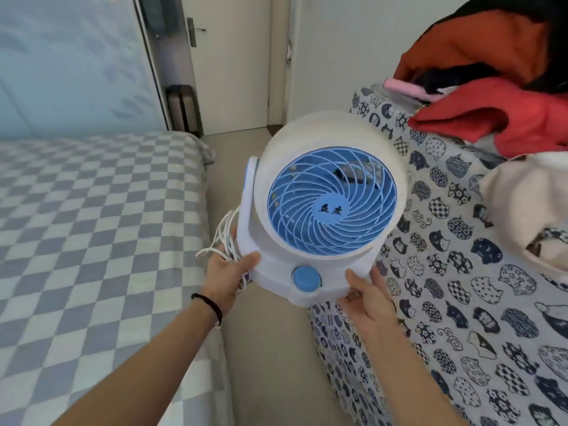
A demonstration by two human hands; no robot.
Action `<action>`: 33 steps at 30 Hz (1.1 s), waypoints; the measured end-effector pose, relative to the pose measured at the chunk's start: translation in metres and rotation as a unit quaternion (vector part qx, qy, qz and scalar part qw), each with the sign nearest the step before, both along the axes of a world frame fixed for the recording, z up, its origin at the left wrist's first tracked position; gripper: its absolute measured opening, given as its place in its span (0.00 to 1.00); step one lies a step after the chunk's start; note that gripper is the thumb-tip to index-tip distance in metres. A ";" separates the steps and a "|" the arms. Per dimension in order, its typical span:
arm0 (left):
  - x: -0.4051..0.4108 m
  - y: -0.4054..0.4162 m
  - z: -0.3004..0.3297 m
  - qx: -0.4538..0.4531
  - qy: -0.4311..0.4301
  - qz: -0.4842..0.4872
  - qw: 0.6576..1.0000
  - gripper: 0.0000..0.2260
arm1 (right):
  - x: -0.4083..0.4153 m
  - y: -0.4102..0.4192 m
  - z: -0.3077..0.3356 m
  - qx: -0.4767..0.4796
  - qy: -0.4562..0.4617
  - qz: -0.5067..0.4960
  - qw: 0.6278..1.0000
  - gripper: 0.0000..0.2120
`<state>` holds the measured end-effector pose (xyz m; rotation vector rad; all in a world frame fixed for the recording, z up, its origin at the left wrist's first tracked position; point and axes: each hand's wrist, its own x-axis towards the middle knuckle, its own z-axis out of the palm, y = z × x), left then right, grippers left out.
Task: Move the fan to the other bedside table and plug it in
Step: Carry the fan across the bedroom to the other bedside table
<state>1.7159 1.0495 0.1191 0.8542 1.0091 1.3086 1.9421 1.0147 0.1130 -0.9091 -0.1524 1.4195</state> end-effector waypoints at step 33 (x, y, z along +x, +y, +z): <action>-0.102 0.380 -0.007 0.032 0.013 0.183 0.983 0.30 | -0.105 0.468 -0.007 -0.036 -0.002 0.199 0.979 0.31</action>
